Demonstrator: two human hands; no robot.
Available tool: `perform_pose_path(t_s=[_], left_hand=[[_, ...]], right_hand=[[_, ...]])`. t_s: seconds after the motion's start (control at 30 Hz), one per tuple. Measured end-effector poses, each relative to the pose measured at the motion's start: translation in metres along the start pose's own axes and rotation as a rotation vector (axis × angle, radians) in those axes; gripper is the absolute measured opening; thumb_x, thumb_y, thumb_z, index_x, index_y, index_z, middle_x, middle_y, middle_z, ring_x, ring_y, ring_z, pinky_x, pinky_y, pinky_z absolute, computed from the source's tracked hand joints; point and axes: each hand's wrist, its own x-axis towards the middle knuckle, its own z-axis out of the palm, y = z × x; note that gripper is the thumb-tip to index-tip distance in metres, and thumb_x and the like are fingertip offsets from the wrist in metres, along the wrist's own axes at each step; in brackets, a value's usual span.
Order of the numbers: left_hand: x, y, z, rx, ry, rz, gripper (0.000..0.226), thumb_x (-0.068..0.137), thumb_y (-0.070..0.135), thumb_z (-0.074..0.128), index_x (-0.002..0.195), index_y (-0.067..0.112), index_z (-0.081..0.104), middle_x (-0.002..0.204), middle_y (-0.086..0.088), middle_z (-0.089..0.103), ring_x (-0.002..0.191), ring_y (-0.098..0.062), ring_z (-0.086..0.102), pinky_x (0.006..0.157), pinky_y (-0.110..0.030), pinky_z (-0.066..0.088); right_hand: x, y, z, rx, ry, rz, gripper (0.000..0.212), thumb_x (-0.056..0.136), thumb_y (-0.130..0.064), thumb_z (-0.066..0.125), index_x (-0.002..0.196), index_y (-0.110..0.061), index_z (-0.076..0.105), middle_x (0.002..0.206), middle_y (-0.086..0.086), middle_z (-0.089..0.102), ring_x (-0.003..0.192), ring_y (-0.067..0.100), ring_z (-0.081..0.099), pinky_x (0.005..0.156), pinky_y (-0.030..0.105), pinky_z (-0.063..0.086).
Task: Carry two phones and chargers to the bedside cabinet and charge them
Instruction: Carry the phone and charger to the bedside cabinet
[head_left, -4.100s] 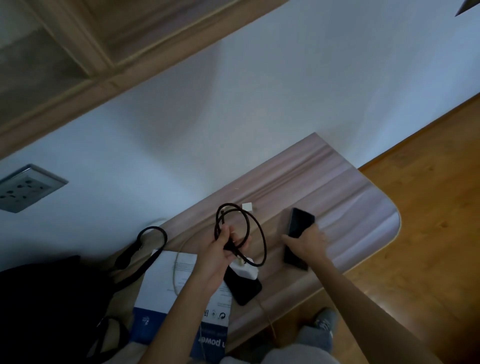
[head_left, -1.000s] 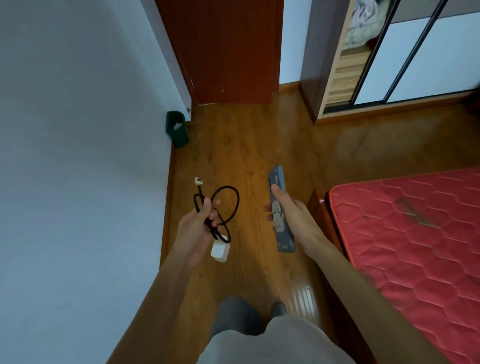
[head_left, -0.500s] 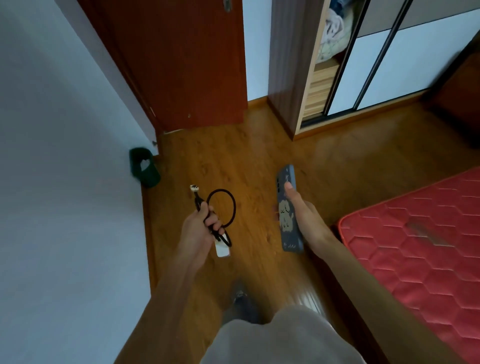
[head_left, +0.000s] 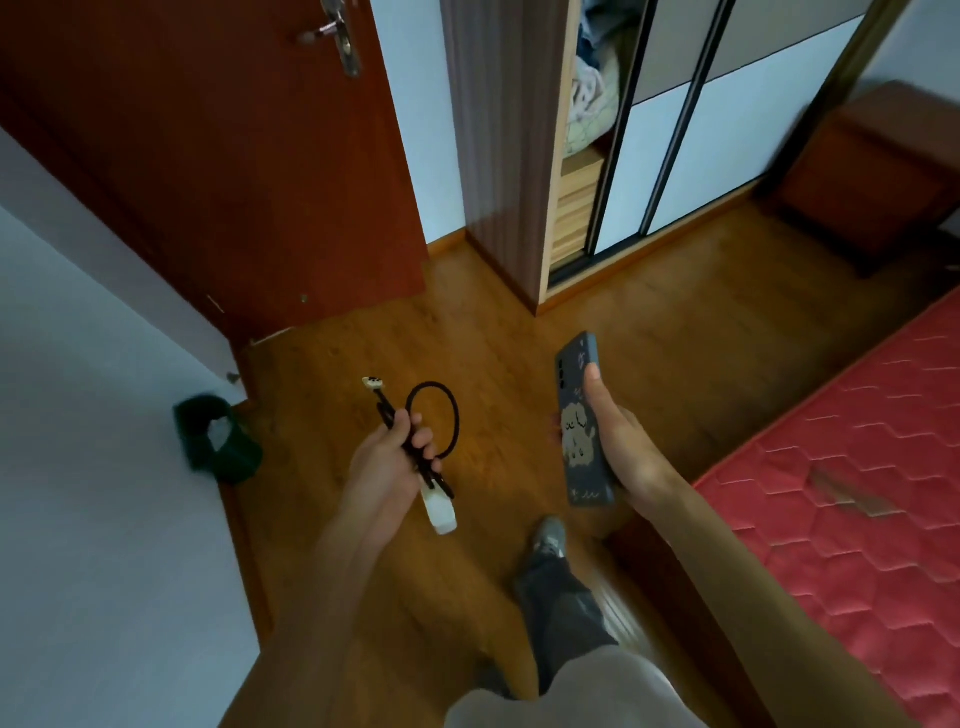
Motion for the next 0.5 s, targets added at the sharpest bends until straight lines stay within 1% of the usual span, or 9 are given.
perform_pose_path(t_s=[0.07,0.13,0.17,0.23,0.27,0.3,0.37,0.43,0.5], left_hand=[[0.033,0.012,0.021,0.036,-0.013,-0.009,0.021,0.104,0.025,0.041,0.093,0.014,0.054,0.066,0.002,0.050,0.063,-0.015,0.045,0.067,-0.034,0.039],[0.067,0.025,0.047,0.068,-0.022,-0.003,0.022,0.105,0.024,0.040,0.091,0.014,0.054,0.065,0.003,0.049,0.062,-0.015,0.045,0.066,-0.033,0.039],[0.083,0.032,0.061,0.082,-0.024,0.000,0.023,0.105,0.024,0.039,0.091,0.014,0.054,0.064,0.003,0.049,0.062,-0.015,0.044,0.065,-0.033,0.038],[0.114,0.047,0.091,0.108,-0.033,0.003,0.023,0.105,0.024,0.039,0.091,0.013,0.054,0.064,0.003,0.049,0.062,-0.015,0.044,0.065,-0.033,0.038],[0.129,0.055,0.105,0.120,-0.042,0.004,0.023,0.105,0.024,0.039,0.092,0.013,0.055,0.065,0.003,0.049,0.062,-0.015,0.044,0.065,-0.033,0.038],[0.144,0.063,0.120,0.129,-0.057,0.007,0.023,0.105,0.025,0.040,0.092,0.013,0.055,0.065,0.002,0.049,0.063,-0.015,0.044,0.065,-0.033,0.038],[0.174,0.077,0.151,0.133,-0.096,0.017,0.023,0.105,0.025,0.041,0.093,0.012,0.056,0.067,0.002,0.049,0.063,-0.016,0.044,0.066,-0.034,0.038],[0.204,0.088,0.181,0.150,-0.132,0.017,0.024,0.105,0.026,0.040,0.093,0.013,0.056,0.066,0.003,0.049,0.063,-0.015,0.044,0.066,-0.034,0.038],[0.229,0.097,0.210,0.179,-0.179,0.012,0.025,0.105,0.027,0.039,0.093,0.013,0.056,0.065,0.004,0.049,0.061,-0.014,0.045,0.067,-0.033,0.039]], right_hand=[[0.029,-0.015,-0.014,-0.001,0.018,-0.013,0.090,0.073,-0.085,0.028,0.123,-0.017,0.060,0.110,0.006,0.071,0.098,0.020,0.069,0.079,0.031,0.053],[0.058,-0.032,-0.030,0.014,0.033,-0.020,0.086,0.070,-0.086,0.028,0.118,-0.022,0.061,0.108,0.004,0.070,0.095,0.019,0.068,0.074,0.029,0.052],[0.072,-0.040,-0.039,0.029,0.040,-0.018,0.084,0.070,-0.087,0.028,0.116,-0.024,0.061,0.108,0.005,0.070,0.095,0.020,0.068,0.075,0.030,0.053],[0.098,-0.059,-0.056,0.060,0.060,-0.022,0.078,0.072,-0.085,0.027,0.111,-0.026,0.060,0.111,0.007,0.069,0.100,0.023,0.067,0.084,0.035,0.055],[0.111,-0.069,-0.065,0.066,0.071,-0.027,0.075,0.074,-0.084,0.026,0.109,-0.026,0.060,0.112,0.008,0.069,0.101,0.024,0.067,0.086,0.036,0.055],[0.123,-0.078,-0.074,0.066,0.079,-0.029,0.074,0.077,-0.083,0.026,0.107,-0.025,0.061,0.112,0.008,0.070,0.101,0.023,0.067,0.085,0.035,0.055],[0.148,-0.097,-0.094,0.072,0.096,-0.037,0.075,0.084,-0.080,0.024,0.110,-0.021,0.062,0.113,0.009,0.070,0.101,0.024,0.068,0.085,0.034,0.054],[0.171,-0.113,-0.114,0.087,0.133,-0.040,0.080,0.083,-0.081,0.025,0.115,-0.019,0.063,0.112,0.009,0.070,0.099,0.024,0.068,0.087,0.038,0.054],[0.188,-0.126,-0.132,0.114,0.175,-0.051,0.084,0.080,-0.082,0.026,0.122,-0.018,0.061,0.111,0.007,0.071,0.094,0.021,0.068,0.084,0.037,0.054]])
